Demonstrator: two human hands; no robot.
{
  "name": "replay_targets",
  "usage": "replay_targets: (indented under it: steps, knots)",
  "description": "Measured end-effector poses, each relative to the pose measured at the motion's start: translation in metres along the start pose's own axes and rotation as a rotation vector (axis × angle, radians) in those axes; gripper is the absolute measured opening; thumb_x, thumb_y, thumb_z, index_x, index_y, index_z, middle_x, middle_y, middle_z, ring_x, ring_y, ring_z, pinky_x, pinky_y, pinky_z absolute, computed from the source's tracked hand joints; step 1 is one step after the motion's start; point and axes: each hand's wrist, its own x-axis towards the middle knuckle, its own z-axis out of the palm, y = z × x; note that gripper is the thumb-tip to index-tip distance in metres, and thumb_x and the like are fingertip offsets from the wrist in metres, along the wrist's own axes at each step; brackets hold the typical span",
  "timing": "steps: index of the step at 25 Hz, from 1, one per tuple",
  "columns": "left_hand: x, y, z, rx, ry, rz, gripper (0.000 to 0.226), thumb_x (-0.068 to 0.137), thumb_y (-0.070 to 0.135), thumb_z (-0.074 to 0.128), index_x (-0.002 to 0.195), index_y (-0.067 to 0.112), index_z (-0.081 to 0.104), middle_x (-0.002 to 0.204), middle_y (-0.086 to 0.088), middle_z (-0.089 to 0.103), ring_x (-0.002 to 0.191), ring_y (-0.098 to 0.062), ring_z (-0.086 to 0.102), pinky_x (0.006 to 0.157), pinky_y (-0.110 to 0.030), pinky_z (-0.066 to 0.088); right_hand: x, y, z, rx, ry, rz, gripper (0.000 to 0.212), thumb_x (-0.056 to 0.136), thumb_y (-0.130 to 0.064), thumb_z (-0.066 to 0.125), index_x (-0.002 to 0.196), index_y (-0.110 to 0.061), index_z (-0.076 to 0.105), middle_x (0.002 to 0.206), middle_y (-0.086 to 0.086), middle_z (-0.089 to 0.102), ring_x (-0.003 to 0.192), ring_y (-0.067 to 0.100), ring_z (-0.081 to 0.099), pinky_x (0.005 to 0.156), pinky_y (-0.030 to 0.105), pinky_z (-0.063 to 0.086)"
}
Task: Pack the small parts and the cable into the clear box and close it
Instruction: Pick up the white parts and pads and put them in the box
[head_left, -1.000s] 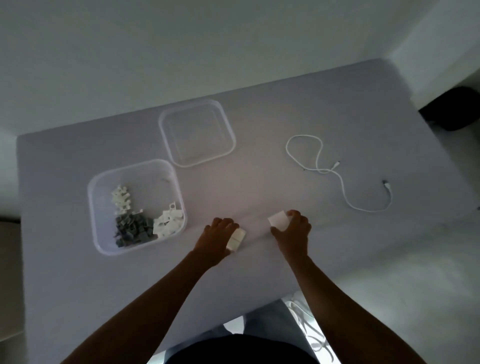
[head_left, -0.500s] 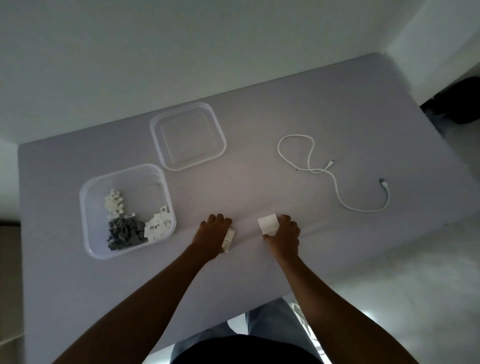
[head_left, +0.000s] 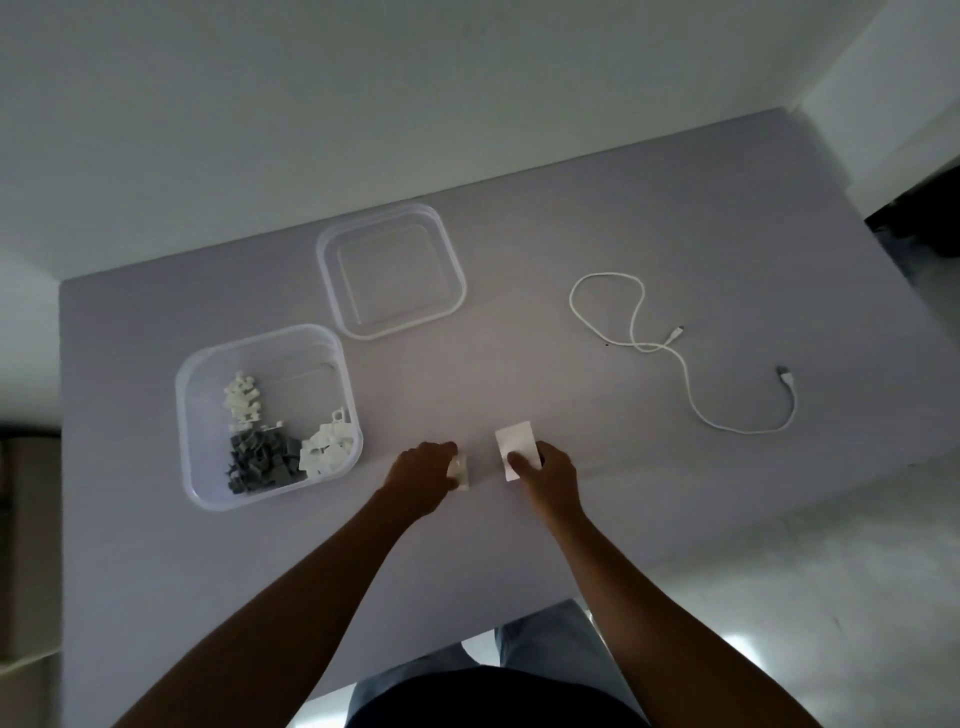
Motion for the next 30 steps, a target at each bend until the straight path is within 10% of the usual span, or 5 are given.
replay_targets:
  steps: [10, 18, 24, 30]
  knots:
    - [-0.036, -0.035, -0.072, -1.181, 0.305, -0.254, 0.026, 0.103, 0.021, 0.042, 0.116, 0.007, 0.06, 0.095, -0.012, 0.061, 0.078, -0.018, 0.056, 0.059, -0.03, 0.046, -0.01, -0.12, 0.037, 0.269, -0.239, -0.139, 0.016, 0.094, -0.012, 0.06, 0.108, -0.005, 0.064, 0.076, 0.003, 0.058, 0.061, 0.011, 0.051, 0.053, 0.022, 0.042]
    - [-0.063, -0.126, -0.098, -1.25, 0.566, -0.436, 0.015, 0.097, 0.017, 0.052, 0.108, 0.01, 0.058, 0.09, -0.013, 0.068, 0.072, -0.026, 0.068, 0.055, -0.034, 0.053, -0.009, -0.187, 0.111, 0.114, -0.241, -0.229, 0.012, 0.09, -0.016, 0.065, 0.097, -0.006, 0.067, 0.077, 0.007, 0.069, 0.058, 0.012, 0.063, 0.052, 0.024, 0.047]
    - [-0.04, -0.191, -0.096, -1.148, 0.526, -0.614, 0.023, 0.093, 0.012, 0.056, 0.11, -0.001, 0.064, 0.107, -0.021, 0.067, 0.093, -0.037, 0.066, 0.079, -0.05, 0.059, 0.0, -0.218, 0.168, -0.318, -0.139, -0.347, 0.04, 0.083, -0.008, 0.059, 0.051, -0.014, 0.035, 0.049, 0.0, 0.036, 0.044, 0.012, 0.034, 0.048, 0.028, 0.028]
    - [-0.02, -0.203, -0.097, -1.119, 0.5, -0.664, 0.04, 0.086, 0.009, 0.059, 0.125, 0.008, 0.055, 0.124, -0.015, 0.059, 0.11, -0.034, 0.059, 0.091, -0.047, 0.055, 0.019, -0.229, 0.205, -0.571, -0.121, -0.314, 0.005, 0.083, -0.003, 0.057, 0.085, -0.002, 0.062, 0.088, 0.017, 0.068, 0.079, 0.034, 0.068, 0.064, 0.03, 0.053]
